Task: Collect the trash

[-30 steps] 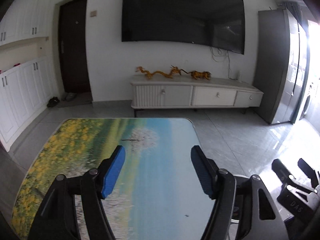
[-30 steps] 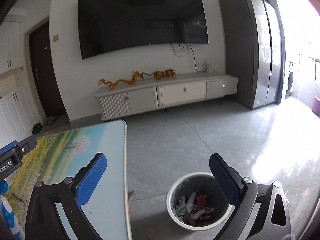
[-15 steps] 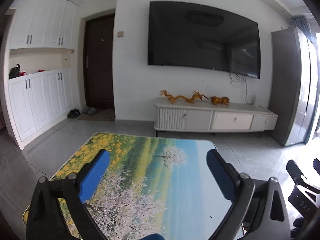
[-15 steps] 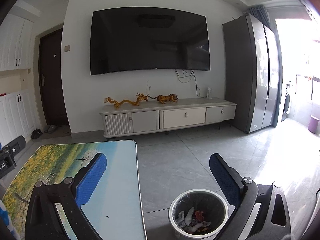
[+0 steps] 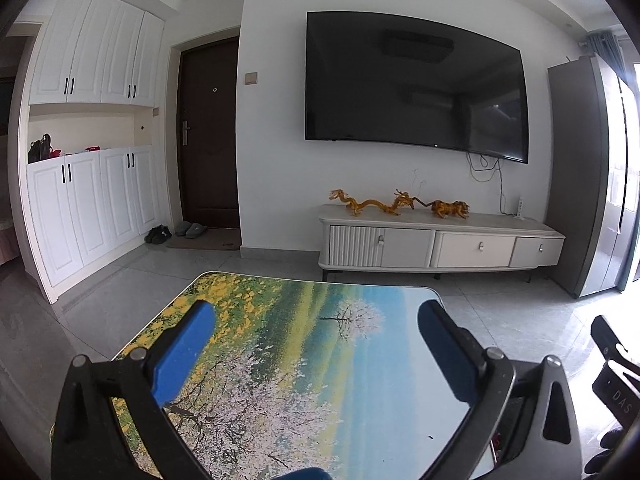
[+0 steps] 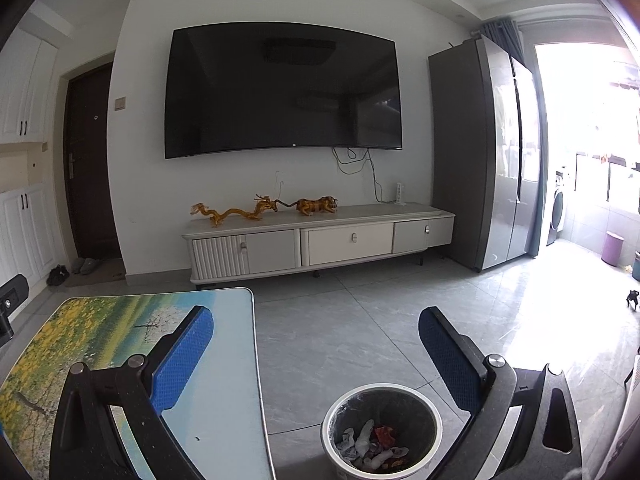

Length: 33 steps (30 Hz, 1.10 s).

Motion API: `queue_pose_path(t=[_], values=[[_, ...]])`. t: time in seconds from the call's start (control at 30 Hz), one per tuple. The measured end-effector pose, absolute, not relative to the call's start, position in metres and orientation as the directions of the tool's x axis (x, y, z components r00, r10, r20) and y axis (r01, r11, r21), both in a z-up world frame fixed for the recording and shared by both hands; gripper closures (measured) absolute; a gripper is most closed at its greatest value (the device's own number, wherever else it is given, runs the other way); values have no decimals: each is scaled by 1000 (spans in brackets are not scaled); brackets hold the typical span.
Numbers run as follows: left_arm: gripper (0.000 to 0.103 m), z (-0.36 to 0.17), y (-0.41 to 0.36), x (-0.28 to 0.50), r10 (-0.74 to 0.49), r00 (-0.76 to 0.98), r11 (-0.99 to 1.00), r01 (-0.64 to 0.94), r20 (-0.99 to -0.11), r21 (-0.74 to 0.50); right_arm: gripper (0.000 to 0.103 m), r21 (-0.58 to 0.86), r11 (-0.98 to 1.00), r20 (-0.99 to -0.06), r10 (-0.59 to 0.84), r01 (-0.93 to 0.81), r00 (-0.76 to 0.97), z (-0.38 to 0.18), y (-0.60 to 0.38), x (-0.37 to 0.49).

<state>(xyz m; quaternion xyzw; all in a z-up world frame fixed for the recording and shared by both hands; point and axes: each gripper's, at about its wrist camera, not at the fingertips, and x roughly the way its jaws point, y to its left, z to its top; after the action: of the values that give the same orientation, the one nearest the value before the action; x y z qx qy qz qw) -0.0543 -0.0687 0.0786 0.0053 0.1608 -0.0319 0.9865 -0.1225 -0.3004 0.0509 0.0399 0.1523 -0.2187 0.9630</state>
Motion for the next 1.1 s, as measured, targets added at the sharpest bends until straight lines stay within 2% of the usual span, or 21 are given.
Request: queue_pose_path(t=[0.17, 1.1], values=[[1, 73, -72, -49, -54, 941, 998, 59, -333, 7, 0, 51, 890, -332, -413, 454, 848, 47, -310, -124], [1, 63, -75, -47, -62, 933, 997, 73, -353, 20, 0, 67, 873, -347, -434, 484, 831, 42, -322, -129]])
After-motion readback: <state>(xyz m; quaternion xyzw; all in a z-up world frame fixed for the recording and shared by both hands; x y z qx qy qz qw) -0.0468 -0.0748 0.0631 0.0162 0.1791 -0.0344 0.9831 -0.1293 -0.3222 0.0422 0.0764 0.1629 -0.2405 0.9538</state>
